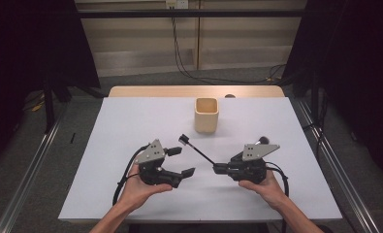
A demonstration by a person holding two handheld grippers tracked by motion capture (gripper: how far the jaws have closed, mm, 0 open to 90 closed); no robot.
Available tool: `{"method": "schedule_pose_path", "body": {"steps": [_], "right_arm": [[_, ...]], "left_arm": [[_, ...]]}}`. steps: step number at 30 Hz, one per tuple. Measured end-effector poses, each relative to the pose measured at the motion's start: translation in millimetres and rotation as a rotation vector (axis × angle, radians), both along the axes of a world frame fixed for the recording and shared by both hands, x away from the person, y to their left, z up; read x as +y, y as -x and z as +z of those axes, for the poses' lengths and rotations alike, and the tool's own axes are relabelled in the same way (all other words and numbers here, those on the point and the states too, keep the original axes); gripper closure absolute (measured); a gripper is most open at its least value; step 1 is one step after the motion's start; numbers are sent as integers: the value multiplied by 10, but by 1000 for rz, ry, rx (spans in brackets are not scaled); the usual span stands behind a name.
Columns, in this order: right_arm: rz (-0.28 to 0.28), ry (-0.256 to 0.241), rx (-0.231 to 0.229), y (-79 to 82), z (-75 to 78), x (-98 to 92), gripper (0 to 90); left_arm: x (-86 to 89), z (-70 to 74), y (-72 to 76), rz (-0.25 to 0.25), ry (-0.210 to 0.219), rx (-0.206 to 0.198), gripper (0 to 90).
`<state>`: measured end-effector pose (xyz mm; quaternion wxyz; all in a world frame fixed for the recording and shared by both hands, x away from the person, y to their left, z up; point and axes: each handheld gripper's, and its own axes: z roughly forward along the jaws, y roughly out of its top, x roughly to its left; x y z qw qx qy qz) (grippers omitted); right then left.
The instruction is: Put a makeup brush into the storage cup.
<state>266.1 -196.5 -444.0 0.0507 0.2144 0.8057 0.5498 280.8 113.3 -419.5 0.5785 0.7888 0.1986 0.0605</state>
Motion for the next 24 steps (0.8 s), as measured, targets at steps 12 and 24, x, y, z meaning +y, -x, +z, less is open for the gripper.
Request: {"method": "schedule_pose_path", "body": {"steps": [12, 24], "right_arm": [[-3, -4, -4, 4, 1, -4, 860], [1, 5, -5, 10, -22, 17, 859]], "left_arm": [[-177, 24, -104, 10, 45, 39, 414], [-188, 81, -122, 46, 111, 40, 535]]}}
